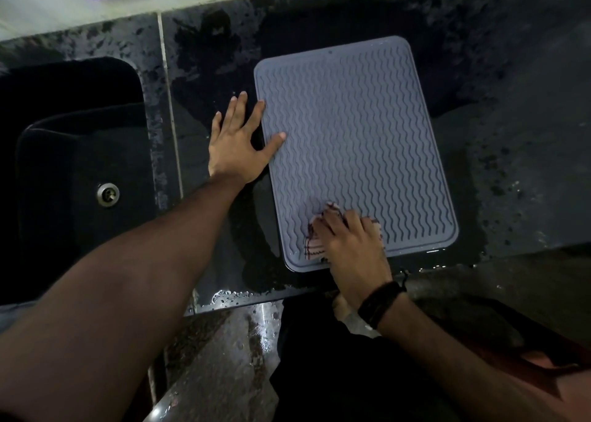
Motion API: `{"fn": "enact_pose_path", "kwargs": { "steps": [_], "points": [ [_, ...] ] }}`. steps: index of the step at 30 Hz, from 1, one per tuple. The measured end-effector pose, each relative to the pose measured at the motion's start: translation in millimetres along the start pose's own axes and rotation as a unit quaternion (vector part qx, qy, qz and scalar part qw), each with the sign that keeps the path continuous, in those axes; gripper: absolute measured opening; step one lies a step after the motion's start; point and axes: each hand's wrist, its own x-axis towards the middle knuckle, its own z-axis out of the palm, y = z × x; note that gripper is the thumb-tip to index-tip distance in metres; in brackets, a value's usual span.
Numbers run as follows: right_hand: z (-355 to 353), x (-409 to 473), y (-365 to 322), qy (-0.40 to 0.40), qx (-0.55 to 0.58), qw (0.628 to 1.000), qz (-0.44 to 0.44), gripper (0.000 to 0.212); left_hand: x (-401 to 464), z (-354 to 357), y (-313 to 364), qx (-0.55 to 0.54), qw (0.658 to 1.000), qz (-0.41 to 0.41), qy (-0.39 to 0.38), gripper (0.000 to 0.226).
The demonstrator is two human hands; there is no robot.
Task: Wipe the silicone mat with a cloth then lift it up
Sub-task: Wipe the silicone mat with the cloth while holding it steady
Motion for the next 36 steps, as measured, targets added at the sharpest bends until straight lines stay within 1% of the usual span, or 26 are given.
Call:
{"fn": "enact_pose_path", "kwargs": {
  "steps": [2,5,7,10,14,16,18,21,23,25,28,30,33,36],
  "points": [
    [-3,1,2,-0.014,0.007,1.000,0.000,0.052,0,0,-1,0.002,1.000,0.000,-0.004,0.088],
    [-9,22,-1,0.005,0.018,1.000,0.008,0.039,1,0,-1,0.009,1.000,-0.002,-0.009,0.093],
    [-12,41,-7,0.016,0.018,1.000,0.003,0.044,0,1,-1,0.014,1.000,-0.001,-0.010,0.095],
    [-10,59,-20,0.002,-0.006,1.000,-0.012,0.050,0,-1,0,0.017,1.000,-0.002,-0.009,0.096],
    [0,44,-18,-0.002,-0.028,0.999,-0.018,0.050,0,-3,2,0.012,1.000,-0.006,-0.022,0.097],
    [6,23,-12,0.012,-0.023,0.999,-0.022,0.045,-1,-4,3,0.006,1.000,-0.007,-0.026,0.096],
    [10,0,-7,0.020,-0.008,1.000,-0.021,0.047,-1,-5,3,0.002,1.000,-0.008,-0.026,0.095],
    [13,-27,-1,-0.001,0.004,1.000,-0.019,0.054,-1,-6,3,0.002,1.000,-0.008,-0.025,0.096],
    [12,-34,1,-0.027,0.011,0.999,-0.017,0.054,-1,-5,2,0.001,1.000,-0.008,-0.026,0.096],
    [7,-31,2,-0.033,0.020,0.999,-0.007,0.052,-1,-4,1,0.003,1.000,-0.006,-0.024,0.096],
    [-2,-12,-4,0.009,0.042,0.999,0.018,0.048,0,-3,1,0.011,1.000,-0.007,-0.023,0.097],
    [-6,8,-13,0.025,0.038,0.999,0.013,0.046,0,-3,1,0.017,0.999,-0.012,-0.025,0.097],
    [-2,28,-28,0.007,0.009,1.000,-0.021,0.044,0,-3,2,0.014,1.000,-0.010,-0.021,0.096],
    [11,16,-29,-0.005,-0.018,1.000,-0.025,0.048,-1,-2,1,0.009,1.000,-0.007,-0.019,0.096]
  ]
}}
